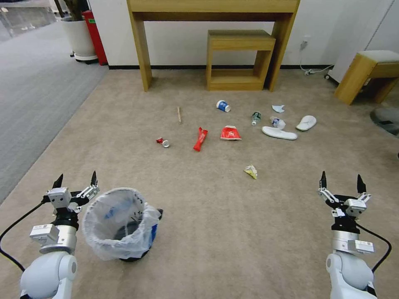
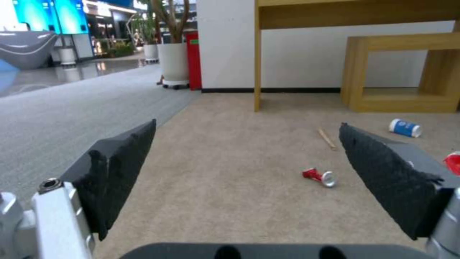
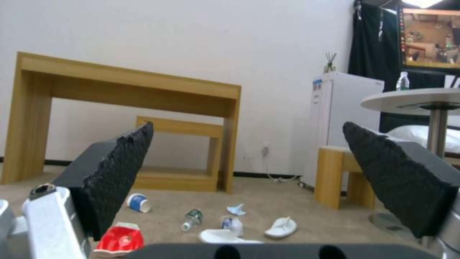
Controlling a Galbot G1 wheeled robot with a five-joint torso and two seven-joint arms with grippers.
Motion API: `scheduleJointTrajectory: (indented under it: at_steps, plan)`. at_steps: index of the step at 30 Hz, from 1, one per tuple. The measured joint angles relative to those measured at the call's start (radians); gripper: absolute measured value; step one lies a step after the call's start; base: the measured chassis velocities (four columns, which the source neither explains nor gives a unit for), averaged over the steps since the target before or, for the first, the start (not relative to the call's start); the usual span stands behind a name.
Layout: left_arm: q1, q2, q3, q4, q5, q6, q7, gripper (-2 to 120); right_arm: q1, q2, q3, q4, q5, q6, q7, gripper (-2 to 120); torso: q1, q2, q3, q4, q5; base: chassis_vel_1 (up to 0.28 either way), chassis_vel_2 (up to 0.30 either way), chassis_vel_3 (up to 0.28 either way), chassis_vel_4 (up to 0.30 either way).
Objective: Pick up the trash bin and place the garbage on the floor into it.
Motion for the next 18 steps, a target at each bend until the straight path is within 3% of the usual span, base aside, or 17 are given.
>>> scheduleJointTrajectory:
  at_steps: [12, 18]
  plan:
    - [0.002, 0.0, -0.001, 0.001, 0.002, -0.004, -0.002, 100, 0.002, 0.0, 0.001, -0.013, 0.001, 0.015, -0.009, 100, 0.0, 0.0, 0.0, 0.0002, 0.0002, 0.131, 0.144, -0.148, -0.135]
    - [0.005, 0.01, 0.001, 0.006, 0.011, 0.014, -0.021, 99, -0.001, -0.013, -0.005, -0.015, 0.019, 0.019, -0.009, 100, 0.0, 0.0, 0.0, -0.0002, 0.0002, 0.014, 0.017, -0.01, -0.014]
